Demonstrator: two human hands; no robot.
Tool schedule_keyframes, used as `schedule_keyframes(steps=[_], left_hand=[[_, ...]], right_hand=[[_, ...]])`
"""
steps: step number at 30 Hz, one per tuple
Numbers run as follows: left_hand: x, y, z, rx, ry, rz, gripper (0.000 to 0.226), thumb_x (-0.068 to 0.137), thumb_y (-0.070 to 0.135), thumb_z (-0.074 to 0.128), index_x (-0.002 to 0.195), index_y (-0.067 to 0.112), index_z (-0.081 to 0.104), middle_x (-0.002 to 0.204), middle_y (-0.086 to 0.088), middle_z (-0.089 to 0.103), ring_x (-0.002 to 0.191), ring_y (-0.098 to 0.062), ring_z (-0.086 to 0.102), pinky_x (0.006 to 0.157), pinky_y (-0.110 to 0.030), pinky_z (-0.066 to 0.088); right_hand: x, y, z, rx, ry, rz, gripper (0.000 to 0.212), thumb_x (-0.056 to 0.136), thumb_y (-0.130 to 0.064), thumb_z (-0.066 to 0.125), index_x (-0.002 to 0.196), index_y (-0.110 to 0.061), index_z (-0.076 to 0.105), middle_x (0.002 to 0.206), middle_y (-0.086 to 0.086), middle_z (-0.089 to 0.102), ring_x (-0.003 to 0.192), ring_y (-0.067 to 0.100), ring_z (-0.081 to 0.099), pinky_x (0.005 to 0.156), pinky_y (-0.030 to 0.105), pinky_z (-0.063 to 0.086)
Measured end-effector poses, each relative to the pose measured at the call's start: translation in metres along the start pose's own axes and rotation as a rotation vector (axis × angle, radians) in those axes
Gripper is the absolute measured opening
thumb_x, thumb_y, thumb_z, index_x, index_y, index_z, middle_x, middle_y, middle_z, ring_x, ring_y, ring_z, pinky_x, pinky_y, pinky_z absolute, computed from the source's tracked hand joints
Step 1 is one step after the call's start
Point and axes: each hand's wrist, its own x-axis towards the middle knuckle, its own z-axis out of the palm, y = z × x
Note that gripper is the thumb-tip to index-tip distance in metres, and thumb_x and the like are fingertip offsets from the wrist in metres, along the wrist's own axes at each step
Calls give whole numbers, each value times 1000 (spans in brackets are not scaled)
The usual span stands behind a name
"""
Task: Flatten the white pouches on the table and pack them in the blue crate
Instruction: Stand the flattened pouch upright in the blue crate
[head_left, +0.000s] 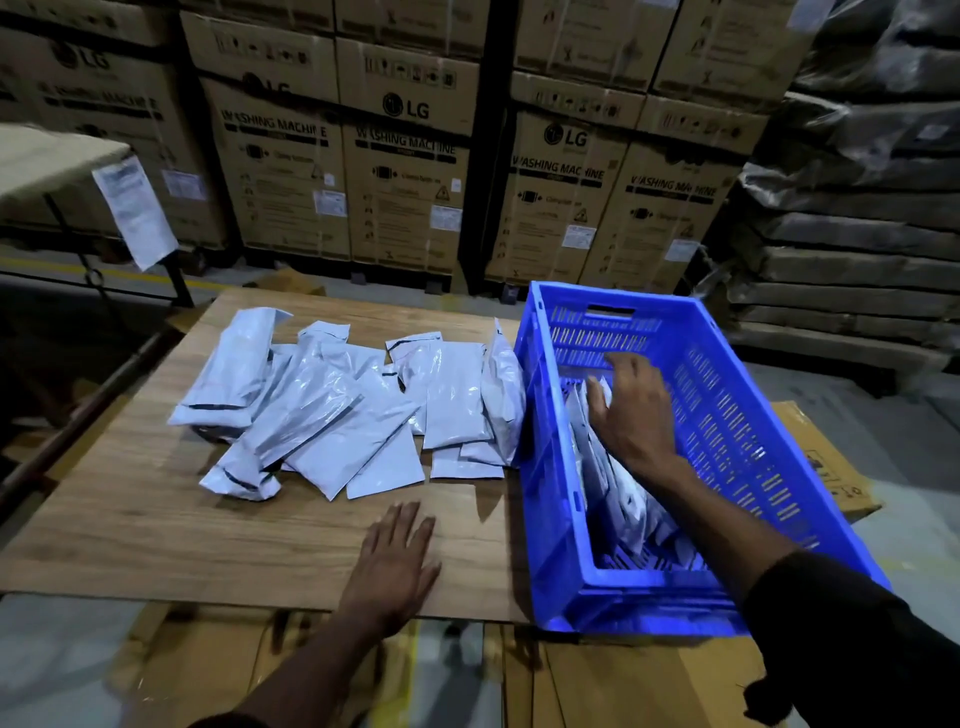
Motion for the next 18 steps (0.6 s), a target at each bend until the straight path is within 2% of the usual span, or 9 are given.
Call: schedule_keyframes(steps=[2,4,7,10,13,15,16,18], left_hand=[[-3,-10,-1,-17,-26,-22,61,103,57,23,137,18,56,147,-14,53,137,-33,38,107,-46,25],[-7,-20,-4,-23,-52,-48,68,104,58,13,138,17,56,148,-15,52,138,-33,39,108,-48,24],[-11,-36,-8,4,-61,-69,70,104,59,11,140,19,56,151,-14,49,139,-34,42,109,-49,23],[-16,-58,-11,20,-48,-86,70,102,62,12,143,25,53,156,-9,43,142,-35,40,110,-51,21],[-20,-67,-14,11,-21,-60,60,98,62,29,143,29,54,155,-8,44,142,-35,39,108,-53,22],[-20,-66,-14,-14,7,-41,60,93,59,40,141,28,56,154,-10,47,141,-35,40,107,-55,25],[-20,-65,-15,-25,23,-36,60,92,57,41,141,27,56,153,-11,47,141,-36,41,107,-56,26],[-21,-63,-13,-34,47,-26,59,94,56,41,142,27,56,154,-12,46,142,-37,42,108,-57,27]], right_hand=[[13,-37,-6,25,83,-132,29,90,-26,59,113,-9,61,106,15,62,95,37,58,78,45,51],[21,-76,-5,36,89,-262,26,88,-25,57,108,-9,65,102,14,64,90,37,59,73,45,51],[24,-125,11,-3,-65,-360,27,88,-25,57,108,-8,66,103,15,64,91,40,60,73,46,51],[13,-153,43,-154,-375,-296,35,93,-25,52,125,-11,59,129,13,56,114,41,52,90,48,46],[-5,-139,79,-358,-620,-248,47,94,-25,48,139,-17,46,157,5,32,142,50,21,111,58,27],[-17,-121,100,-418,-723,-169,50,95,-30,50,144,-21,41,163,-2,17,145,56,1,113,69,13],[-20,-114,106,-419,-743,-132,50,96,-35,52,143,-22,41,163,-5,15,145,56,-2,112,71,12],[-23,-106,112,-411,-745,-97,53,95,-46,57,140,-23,43,161,-6,19,145,55,5,111,71,16]])
